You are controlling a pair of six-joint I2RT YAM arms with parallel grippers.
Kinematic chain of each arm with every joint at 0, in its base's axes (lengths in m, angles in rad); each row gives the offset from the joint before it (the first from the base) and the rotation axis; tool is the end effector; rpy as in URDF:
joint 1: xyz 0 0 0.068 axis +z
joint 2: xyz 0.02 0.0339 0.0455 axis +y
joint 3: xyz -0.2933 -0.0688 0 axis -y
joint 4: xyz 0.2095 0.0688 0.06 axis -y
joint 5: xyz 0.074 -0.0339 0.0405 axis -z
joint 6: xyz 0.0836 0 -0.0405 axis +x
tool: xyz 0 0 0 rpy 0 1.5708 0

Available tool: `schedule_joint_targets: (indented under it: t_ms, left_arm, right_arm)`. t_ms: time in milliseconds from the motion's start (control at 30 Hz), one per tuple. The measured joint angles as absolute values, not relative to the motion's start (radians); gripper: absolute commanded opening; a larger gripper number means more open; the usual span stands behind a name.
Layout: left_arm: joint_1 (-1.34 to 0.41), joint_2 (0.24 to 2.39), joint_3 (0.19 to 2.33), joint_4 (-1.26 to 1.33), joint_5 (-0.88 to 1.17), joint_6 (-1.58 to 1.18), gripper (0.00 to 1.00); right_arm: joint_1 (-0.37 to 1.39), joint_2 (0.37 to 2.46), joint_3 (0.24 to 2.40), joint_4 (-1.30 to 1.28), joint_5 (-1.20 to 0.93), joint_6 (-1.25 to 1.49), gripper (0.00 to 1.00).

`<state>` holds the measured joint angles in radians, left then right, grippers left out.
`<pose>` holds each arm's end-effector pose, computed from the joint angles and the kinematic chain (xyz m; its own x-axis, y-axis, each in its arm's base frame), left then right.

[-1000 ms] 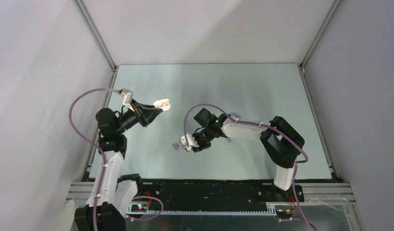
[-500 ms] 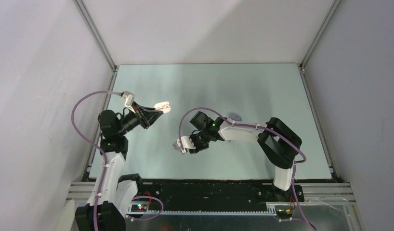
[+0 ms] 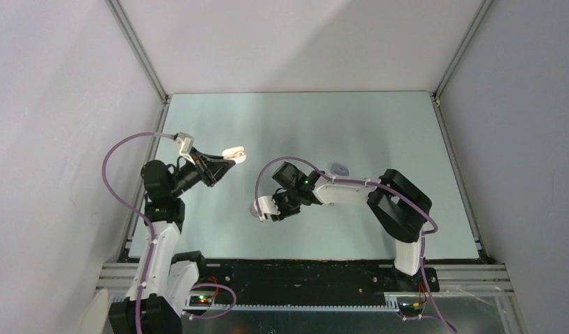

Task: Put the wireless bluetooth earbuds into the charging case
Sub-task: Pick up the left earbud from the center of the board.

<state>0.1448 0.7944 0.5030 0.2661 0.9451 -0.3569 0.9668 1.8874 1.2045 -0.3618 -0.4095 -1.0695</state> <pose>0.1635 -0.0446 0.3169 -0.2741 -0.2467 -0.9295 0.6634 0.6513 -0.3685 0.1926 0.3377 0.1763 0.5257 -0.6546 -0.5433 -0.8481 -0.4529 -0.2749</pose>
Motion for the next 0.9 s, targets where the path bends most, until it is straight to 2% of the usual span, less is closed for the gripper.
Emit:
schedule_joint_targets:
  t_ms: [367, 667, 900]
  left_arm:
    - [0.145, 0.805, 0.503, 0.268, 0.943, -0.357, 0.00]
    - [0.145, 0.812, 0.503, 0.269, 0.923, -0.357, 0.00]
    - [0.145, 0.812, 0.503, 0.269, 0.920, -0.357, 0.00]
  right_arm:
    - [0.964, 1.889, 1.205, -0.328, -0.347, -1.015, 0.30]
    - [0.953, 1.889, 1.205, -0.300, -0.308, -0.960, 0.17]
    - [0.952, 1.889, 1.206, -0.293, -0.306, -0.925, 0.18]
